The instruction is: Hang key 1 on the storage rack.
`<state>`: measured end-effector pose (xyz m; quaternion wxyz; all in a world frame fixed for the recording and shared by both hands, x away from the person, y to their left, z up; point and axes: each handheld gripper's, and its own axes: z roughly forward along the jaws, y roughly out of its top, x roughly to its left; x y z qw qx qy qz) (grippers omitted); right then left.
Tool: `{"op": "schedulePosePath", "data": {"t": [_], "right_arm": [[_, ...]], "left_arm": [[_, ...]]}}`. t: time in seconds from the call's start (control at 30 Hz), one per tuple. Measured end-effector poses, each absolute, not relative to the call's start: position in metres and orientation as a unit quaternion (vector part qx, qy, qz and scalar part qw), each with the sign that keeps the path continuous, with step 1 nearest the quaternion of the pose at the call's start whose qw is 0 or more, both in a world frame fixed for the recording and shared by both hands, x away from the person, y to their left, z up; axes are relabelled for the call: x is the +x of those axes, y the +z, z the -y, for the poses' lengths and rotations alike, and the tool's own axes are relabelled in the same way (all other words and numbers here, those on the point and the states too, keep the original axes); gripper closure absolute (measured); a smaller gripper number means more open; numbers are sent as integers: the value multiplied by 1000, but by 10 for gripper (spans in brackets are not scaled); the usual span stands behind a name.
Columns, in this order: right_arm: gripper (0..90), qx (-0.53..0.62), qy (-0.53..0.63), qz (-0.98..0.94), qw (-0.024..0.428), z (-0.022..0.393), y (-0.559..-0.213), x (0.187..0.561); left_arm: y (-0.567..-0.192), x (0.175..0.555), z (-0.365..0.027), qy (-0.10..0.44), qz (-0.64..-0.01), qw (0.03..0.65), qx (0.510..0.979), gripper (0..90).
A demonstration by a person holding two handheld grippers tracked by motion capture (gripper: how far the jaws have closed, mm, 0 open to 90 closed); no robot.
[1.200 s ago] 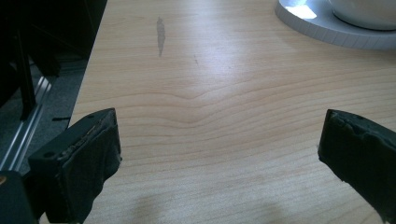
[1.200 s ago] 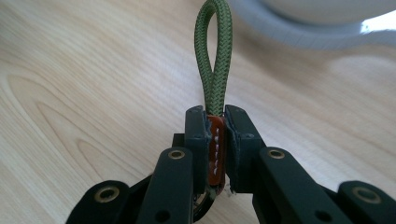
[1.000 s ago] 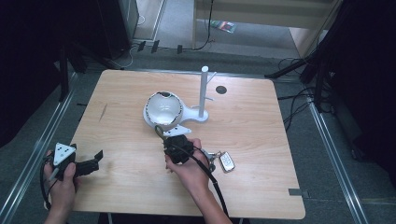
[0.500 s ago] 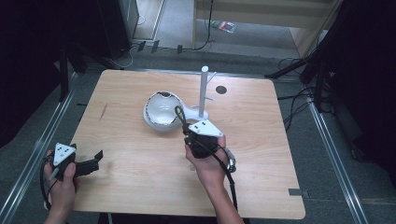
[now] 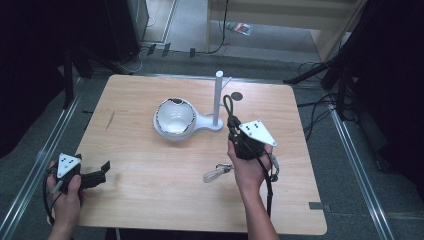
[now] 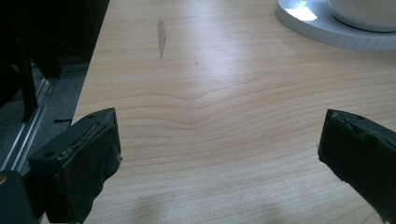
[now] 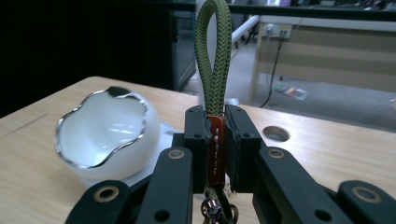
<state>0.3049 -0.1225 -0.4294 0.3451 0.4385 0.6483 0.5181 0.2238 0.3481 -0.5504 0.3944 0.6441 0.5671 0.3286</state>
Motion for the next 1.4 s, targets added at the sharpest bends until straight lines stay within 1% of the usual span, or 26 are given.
{"op": "schedulePosePath", "data": {"t": [0.17, 0.2, 0.4, 0.5, 0.53, 0.63, 0.67, 0.8, 0.93, 1.13, 1.4], "right_arm": [[814, 444, 520, -634, 361, 133, -428, 311], [814, 444, 519, -628, 373, 138, -427, 315], [813, 443, 520, -612, 399, 149, -427, 331], [813, 444, 518, -610, 402, 150, -426, 337], [813, 442, 511, -611, 412, 152, -426, 344], [813, 442, 508, -611, 417, 152, -426, 351], [813, 437, 498, -613, 430, 151, -427, 358], [813, 428, 479, -625, 444, 146, -429, 371], [813, 419, 472, -634, 447, 138, -432, 383], [811, 414, 470, -644, 439, 128, -434, 394], [810, 401, 464, -663, 430, 119, -438, 399]], "left_arm": [[-550, 224, -348, 328, -569, 395, 643, 0], [-550, 224, -349, 328, -569, 395, 643, 0], [-550, 224, -349, 327, -568, 395, 643, 0], [-550, 224, -349, 327, -568, 395, 643, 0], [-551, 224, -349, 328, -568, 396, 642, 0], [-551, 224, -349, 329, -569, 397, 641, 0], [-551, 224, -349, 328, -569, 397, 641, 0], [-551, 224, -349, 328, -568, 396, 643, 0], [-551, 224, -349, 327, -568, 397, 642, 0], [-551, 224, -349, 327, -568, 397, 642, 0], [-551, 224, -349, 326, -569, 397, 642, 0]]}}
